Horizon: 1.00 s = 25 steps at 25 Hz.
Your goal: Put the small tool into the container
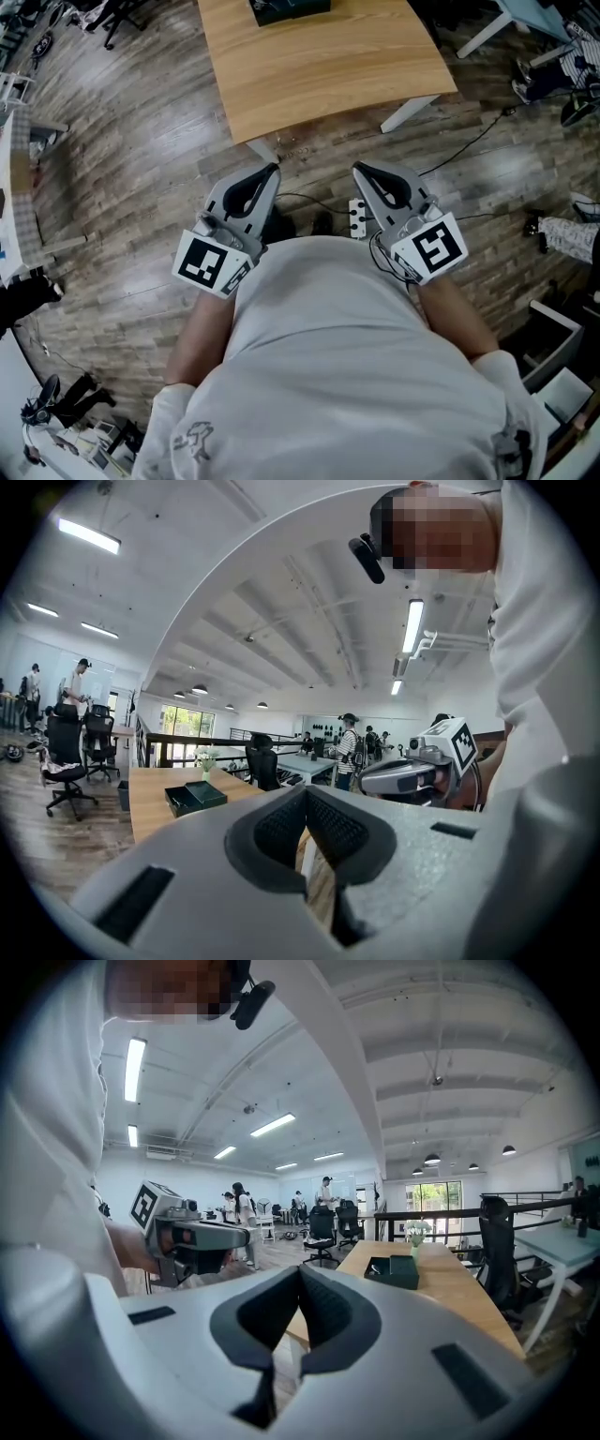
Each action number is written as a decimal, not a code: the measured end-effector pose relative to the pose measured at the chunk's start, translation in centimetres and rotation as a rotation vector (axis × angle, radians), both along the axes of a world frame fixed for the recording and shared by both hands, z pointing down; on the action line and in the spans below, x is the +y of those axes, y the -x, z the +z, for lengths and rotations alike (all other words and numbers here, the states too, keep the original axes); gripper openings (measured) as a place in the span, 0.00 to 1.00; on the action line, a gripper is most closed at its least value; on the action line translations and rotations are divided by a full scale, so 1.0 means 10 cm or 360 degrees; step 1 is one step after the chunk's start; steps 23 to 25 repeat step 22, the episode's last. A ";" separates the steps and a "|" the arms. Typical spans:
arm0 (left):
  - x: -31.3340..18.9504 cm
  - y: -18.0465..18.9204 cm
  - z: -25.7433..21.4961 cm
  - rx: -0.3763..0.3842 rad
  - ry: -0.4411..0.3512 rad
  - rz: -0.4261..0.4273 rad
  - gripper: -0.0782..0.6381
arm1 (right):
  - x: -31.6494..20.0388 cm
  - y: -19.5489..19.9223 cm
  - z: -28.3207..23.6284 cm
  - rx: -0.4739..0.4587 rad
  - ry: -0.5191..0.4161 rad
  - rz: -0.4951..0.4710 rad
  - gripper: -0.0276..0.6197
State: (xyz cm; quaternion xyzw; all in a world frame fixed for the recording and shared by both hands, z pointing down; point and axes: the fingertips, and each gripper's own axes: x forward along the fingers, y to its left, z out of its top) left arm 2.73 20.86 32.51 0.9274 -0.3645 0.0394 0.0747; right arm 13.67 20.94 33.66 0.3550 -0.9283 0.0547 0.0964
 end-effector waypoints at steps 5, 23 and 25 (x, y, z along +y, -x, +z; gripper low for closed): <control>-0.01 -0.01 -0.02 0.0007 -0.0003 -0.0009 0.12 | -0.03 -0.04 0.02 -0.0006 0.0012 0.0005 0.05; -0.07 0.04 -0.02 0.0006 -0.0006 -0.0004 0.12 | -0.10 0.08 0.01 0.0006 0.0008 -0.0030 0.05; -0.07 0.04 -0.02 0.0006 -0.0006 -0.0004 0.12 | -0.10 0.08 0.01 0.0006 0.0008 -0.0030 0.05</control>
